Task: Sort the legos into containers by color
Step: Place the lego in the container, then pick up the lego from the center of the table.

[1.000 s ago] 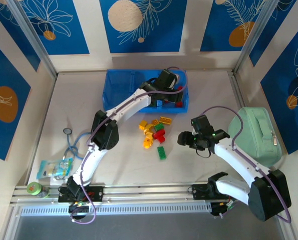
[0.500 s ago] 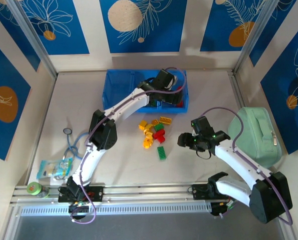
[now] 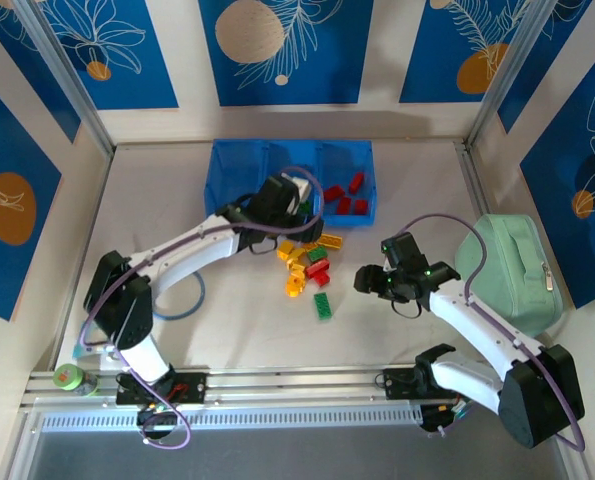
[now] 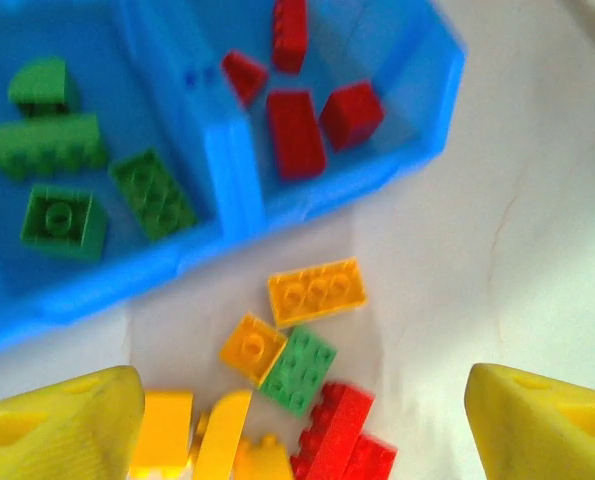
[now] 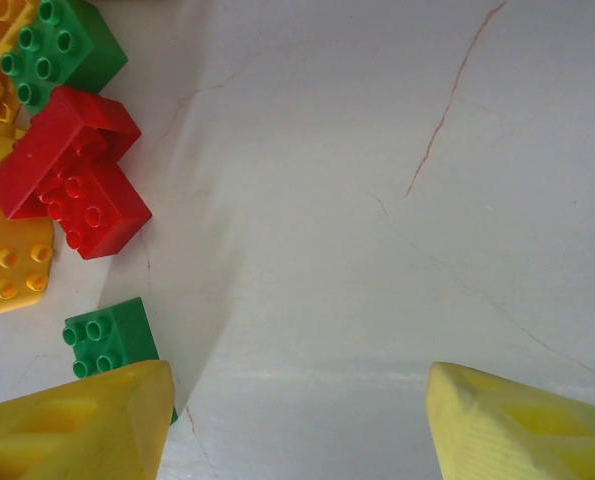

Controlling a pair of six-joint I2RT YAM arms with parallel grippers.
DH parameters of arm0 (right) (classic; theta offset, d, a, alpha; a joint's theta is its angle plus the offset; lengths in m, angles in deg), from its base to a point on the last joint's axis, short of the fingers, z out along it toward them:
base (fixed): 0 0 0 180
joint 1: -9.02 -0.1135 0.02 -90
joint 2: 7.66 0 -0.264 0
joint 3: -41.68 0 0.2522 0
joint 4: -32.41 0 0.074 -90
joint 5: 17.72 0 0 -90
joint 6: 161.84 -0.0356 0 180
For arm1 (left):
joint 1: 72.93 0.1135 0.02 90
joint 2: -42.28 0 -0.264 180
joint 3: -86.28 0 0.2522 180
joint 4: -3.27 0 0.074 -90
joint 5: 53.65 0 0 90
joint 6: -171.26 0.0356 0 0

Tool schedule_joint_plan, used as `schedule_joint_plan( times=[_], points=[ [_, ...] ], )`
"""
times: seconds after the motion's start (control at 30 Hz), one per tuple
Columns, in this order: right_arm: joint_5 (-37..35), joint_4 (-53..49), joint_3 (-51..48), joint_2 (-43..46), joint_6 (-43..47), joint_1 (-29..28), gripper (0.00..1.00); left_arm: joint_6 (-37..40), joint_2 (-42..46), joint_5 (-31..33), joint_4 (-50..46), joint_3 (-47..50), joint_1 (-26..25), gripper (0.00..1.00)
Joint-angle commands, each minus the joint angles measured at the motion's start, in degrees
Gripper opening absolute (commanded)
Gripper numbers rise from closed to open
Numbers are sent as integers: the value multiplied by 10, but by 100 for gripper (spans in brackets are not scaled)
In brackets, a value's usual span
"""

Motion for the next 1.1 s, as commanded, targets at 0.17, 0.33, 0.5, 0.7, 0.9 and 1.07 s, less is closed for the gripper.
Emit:
schedule_joint_plan(
  times=[0.17,0.33,0.5,0.7,0.9,1.07],
  points=[
    [13,16,33,-61,7,-8,68,-34,8,52,11,97,-75,83],
    [0,8,43,-59,4,-20,68,-47,-14,65,11,111,-87,83],
    [-2,7,29,-48,-3,-22,68,-41,-34,81,-5,109,-97,82],
    [-7,3,27,-42,-4,-22,68,-45,-61,75,2,111,-103,79],
    [-10,-3,38,-46,3,-22,68,-50,-78,77,2,109,-103,71],
    [-10,0,41,-47,0,-21,68,-52,-83,83,-7,111,-103,57]
  ],
)
